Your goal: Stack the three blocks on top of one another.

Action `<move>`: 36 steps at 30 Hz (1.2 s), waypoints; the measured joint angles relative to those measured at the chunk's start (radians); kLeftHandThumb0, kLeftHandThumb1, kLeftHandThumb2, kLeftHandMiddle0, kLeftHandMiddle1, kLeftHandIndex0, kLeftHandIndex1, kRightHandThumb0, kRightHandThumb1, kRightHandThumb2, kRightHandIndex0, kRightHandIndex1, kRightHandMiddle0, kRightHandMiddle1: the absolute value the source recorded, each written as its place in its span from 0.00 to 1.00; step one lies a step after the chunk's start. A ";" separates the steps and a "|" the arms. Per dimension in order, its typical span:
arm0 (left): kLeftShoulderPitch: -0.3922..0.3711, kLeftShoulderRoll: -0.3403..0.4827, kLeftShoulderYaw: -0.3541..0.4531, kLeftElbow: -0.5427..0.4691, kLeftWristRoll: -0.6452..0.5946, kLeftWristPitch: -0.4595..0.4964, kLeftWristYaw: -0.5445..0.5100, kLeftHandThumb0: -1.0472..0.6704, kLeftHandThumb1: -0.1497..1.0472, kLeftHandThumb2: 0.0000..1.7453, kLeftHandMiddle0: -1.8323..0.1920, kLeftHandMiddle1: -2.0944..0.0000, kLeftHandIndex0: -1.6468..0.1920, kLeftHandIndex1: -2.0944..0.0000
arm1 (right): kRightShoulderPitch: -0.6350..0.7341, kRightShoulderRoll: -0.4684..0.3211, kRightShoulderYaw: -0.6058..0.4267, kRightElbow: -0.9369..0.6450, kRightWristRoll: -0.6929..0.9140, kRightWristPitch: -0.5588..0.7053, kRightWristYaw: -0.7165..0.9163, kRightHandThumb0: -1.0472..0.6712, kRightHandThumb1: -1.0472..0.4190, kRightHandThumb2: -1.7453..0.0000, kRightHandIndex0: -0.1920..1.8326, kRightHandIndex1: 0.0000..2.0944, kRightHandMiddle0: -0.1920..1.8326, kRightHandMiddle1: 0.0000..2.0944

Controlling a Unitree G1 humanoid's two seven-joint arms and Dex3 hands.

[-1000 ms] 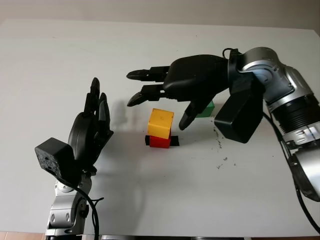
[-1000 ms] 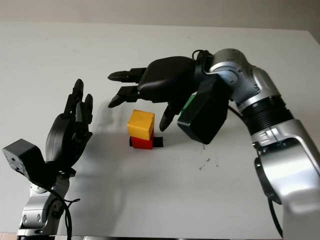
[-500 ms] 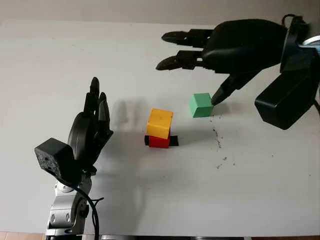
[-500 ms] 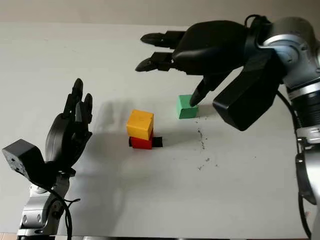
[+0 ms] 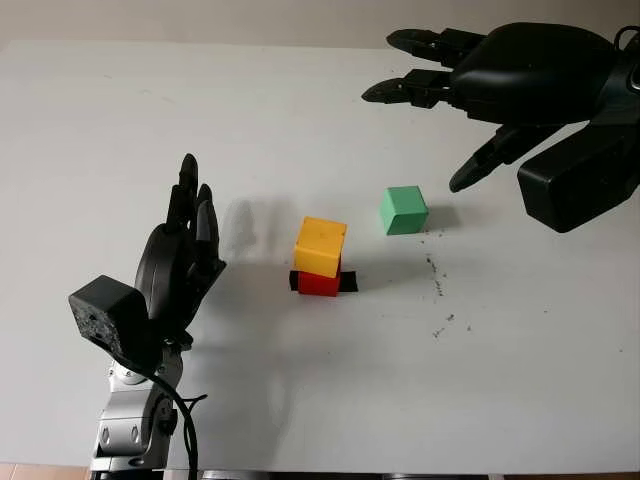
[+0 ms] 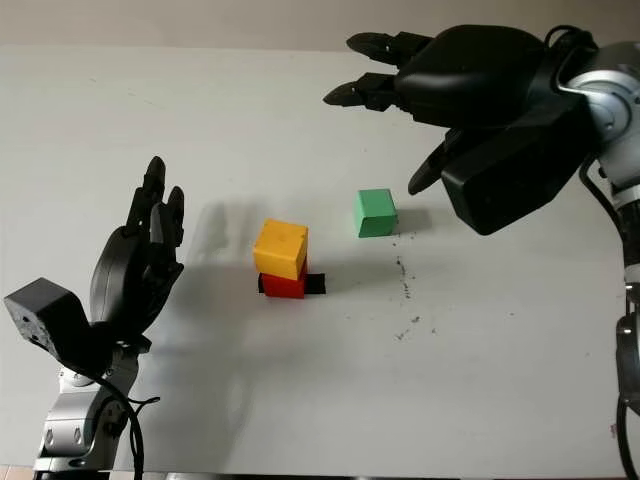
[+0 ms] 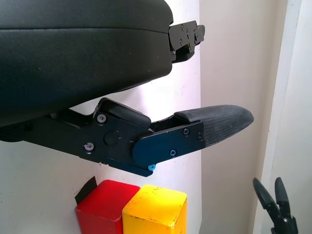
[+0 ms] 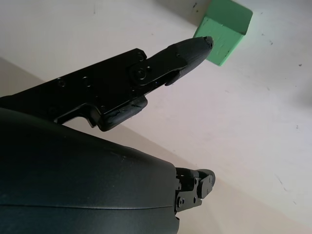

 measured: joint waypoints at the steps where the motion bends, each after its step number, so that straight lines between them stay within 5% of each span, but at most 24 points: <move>1: 0.000 0.000 0.000 0.000 0.000 0.001 0.000 0.15 1.00 0.40 0.98 0.97 0.99 0.98 | 0.007 0.003 0.001 0.001 -0.001 0.007 -0.002 0.20 0.11 0.97 0.02 0.03 0.15 0.10; 19: 0.000 0.000 0.001 0.000 -0.001 0.001 -0.001 0.15 1.00 0.40 0.98 0.97 0.98 0.97 | 0.054 0.039 0.055 0.068 -0.054 0.052 -0.020 0.20 0.13 0.97 0.04 0.03 0.20 0.06; 36: 0.000 0.002 0.002 0.000 -0.003 0.001 -0.004 0.15 1.00 0.39 0.98 0.97 0.98 0.97 | 0.119 0.090 0.067 0.146 -0.106 0.090 -0.208 0.20 0.10 0.97 0.06 0.03 0.24 0.05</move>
